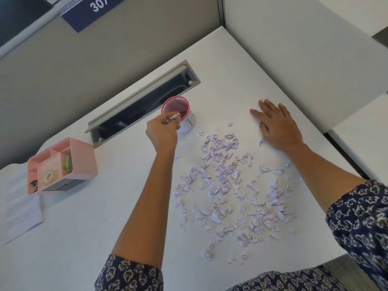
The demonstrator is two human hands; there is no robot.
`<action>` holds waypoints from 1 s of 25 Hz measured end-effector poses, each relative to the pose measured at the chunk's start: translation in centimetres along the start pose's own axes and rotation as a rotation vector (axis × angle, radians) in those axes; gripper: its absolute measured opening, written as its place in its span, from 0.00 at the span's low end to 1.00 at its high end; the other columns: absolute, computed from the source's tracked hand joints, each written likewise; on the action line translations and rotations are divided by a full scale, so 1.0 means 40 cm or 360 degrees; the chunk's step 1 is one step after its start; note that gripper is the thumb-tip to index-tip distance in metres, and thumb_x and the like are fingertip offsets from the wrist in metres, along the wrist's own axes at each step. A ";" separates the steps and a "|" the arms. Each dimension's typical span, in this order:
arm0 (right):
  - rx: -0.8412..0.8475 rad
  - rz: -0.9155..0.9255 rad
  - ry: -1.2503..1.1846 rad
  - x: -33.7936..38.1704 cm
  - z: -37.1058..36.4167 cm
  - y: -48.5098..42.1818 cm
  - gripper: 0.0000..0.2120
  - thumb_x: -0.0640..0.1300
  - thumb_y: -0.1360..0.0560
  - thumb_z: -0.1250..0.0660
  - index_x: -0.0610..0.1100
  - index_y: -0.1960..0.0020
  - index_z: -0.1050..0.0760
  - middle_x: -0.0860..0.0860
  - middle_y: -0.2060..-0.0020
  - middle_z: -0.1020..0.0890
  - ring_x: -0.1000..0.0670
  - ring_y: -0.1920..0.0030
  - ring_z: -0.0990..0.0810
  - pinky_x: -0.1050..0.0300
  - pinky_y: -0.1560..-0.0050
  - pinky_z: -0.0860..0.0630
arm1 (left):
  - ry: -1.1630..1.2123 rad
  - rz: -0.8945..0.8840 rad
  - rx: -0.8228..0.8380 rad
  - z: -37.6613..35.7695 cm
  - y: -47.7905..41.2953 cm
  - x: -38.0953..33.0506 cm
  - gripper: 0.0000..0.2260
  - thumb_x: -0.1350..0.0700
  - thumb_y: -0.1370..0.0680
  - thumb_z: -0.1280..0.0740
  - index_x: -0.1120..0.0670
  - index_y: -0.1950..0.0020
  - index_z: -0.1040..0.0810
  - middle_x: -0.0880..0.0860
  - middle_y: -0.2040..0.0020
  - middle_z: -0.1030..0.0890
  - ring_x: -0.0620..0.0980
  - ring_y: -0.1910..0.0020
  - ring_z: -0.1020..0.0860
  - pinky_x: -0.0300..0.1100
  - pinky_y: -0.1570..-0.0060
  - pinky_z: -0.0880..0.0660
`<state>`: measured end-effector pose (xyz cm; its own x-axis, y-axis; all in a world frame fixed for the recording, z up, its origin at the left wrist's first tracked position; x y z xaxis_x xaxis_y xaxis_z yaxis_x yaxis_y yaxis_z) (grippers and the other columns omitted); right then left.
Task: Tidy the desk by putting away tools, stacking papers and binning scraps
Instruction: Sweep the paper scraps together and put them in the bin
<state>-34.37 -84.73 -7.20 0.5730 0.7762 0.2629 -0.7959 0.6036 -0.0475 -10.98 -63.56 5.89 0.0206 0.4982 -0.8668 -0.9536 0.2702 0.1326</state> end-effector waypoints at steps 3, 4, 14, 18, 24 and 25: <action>-0.0009 -0.0002 -0.0005 0.000 0.000 -0.001 0.27 0.49 0.22 0.56 0.51 0.26 0.35 0.47 0.24 0.37 0.47 0.23 0.41 0.43 0.24 0.46 | -0.0301 0.0041 0.0074 -0.015 -0.066 -0.020 0.08 0.57 0.27 0.26 0.56 0.49 0.15 0.51 0.52 0.16 0.49 0.56 0.17 0.47 0.48 0.19; -0.0009 -0.0001 -0.0005 0.000 0.000 -0.001 0.26 0.49 0.22 0.56 0.51 0.26 0.35 0.47 0.24 0.37 0.47 0.23 0.41 0.43 0.24 0.46 | -0.0431 0.0024 0.0105 -0.025 -0.084 -0.027 0.08 0.57 0.26 0.27 0.56 0.48 0.15 0.52 0.49 0.17 0.50 0.53 0.18 0.47 0.46 0.20; -0.0025 0.0002 0.0000 0.002 -0.001 -0.001 0.25 0.48 0.22 0.54 0.51 0.26 0.35 0.46 0.24 0.36 0.46 0.24 0.41 0.44 0.24 0.45 | -0.1299 -0.0091 0.0380 -0.110 -0.146 -0.064 0.17 0.52 0.22 0.32 0.54 0.34 0.23 0.56 0.37 0.22 0.57 0.40 0.23 0.49 0.37 0.27; -0.0025 0.0006 -0.0003 0.001 -0.002 -0.001 0.25 0.48 0.21 0.55 0.51 0.26 0.35 0.46 0.24 0.36 0.46 0.24 0.41 0.43 0.24 0.46 | -0.1304 -0.0125 0.0447 -0.096 -0.149 -0.085 0.14 0.53 0.23 0.31 0.50 0.38 0.20 0.53 0.39 0.21 0.53 0.44 0.23 0.47 0.39 0.25; -0.0019 0.0006 -0.0010 -0.001 -0.004 -0.002 0.26 0.48 0.22 0.55 0.51 0.26 0.34 0.46 0.24 0.36 0.46 0.24 0.41 0.43 0.25 0.45 | -0.0626 -0.0415 0.0165 -0.039 -0.038 -0.128 0.09 0.56 0.23 0.33 0.51 0.46 0.16 0.48 0.49 0.16 0.45 0.49 0.20 0.43 0.44 0.22; -0.0014 0.0004 -0.0005 -0.001 -0.005 -0.001 0.26 0.48 0.22 0.55 0.51 0.26 0.34 0.46 0.24 0.36 0.46 0.24 0.41 0.43 0.25 0.45 | -0.0499 -0.0497 0.0197 -0.050 0.008 -0.105 0.08 0.56 0.23 0.33 0.51 0.48 0.16 0.47 0.53 0.16 0.43 0.53 0.20 0.43 0.45 0.22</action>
<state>-34.34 -84.76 -7.40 0.5706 0.7769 0.2660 -0.7954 0.6035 -0.0565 -11.97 -67.22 8.63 0.4096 0.5971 -0.6897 -0.8445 0.5341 -0.0392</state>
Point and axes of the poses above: each hand's wrist, its own y-axis away from the middle knuckle, its own z-axis out of the back of the hand, x = y × z, the point moved 5 cm from there along -y, towards the middle knuckle
